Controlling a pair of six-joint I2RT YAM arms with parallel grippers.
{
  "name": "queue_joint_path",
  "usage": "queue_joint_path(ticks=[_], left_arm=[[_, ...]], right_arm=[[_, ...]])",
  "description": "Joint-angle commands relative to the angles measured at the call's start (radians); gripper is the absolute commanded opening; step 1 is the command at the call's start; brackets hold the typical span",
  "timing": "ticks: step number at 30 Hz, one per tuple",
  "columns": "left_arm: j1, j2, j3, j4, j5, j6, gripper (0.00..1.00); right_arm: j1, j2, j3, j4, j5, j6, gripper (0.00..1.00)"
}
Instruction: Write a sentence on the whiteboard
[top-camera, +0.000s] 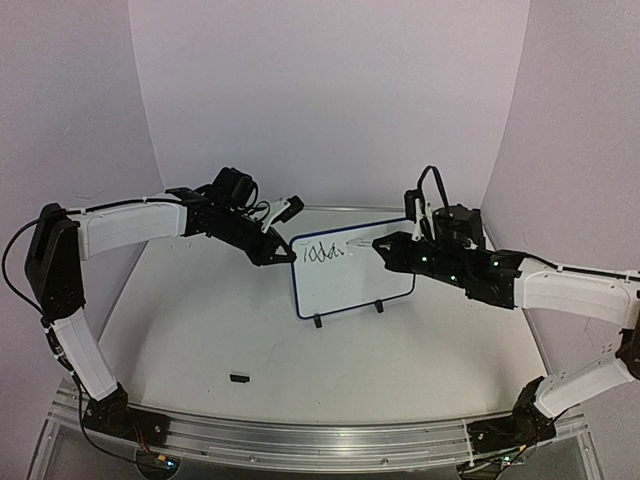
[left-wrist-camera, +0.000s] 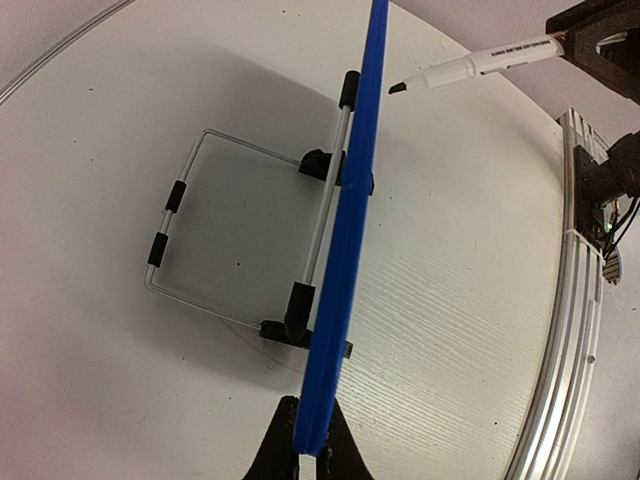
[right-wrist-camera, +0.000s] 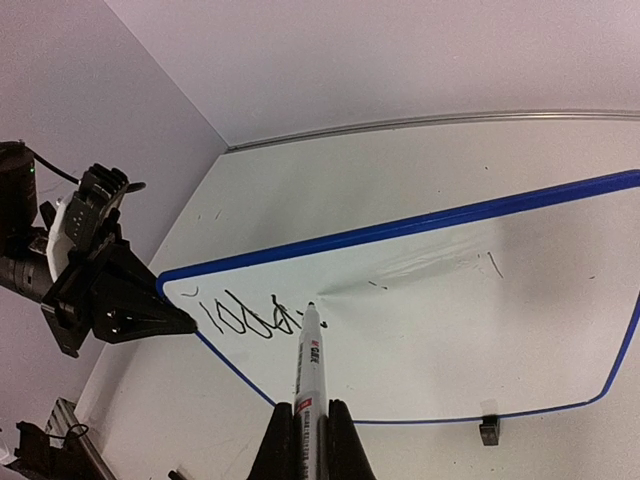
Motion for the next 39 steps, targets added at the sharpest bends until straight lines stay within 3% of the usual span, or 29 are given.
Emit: queue_joint_path(ticks=[1,39], left_arm=[[-0.009,0.012,0.028,-0.044,-0.052,0.037,0.00],[-0.010,0.014,0.030,-0.048,-0.058,0.041,0.00]], right_arm=[[-0.004,0.027,0.027,0.008,0.020,-0.011,0.00],[-0.011,0.072,0.050,0.028,-0.006,-0.012,0.00]])
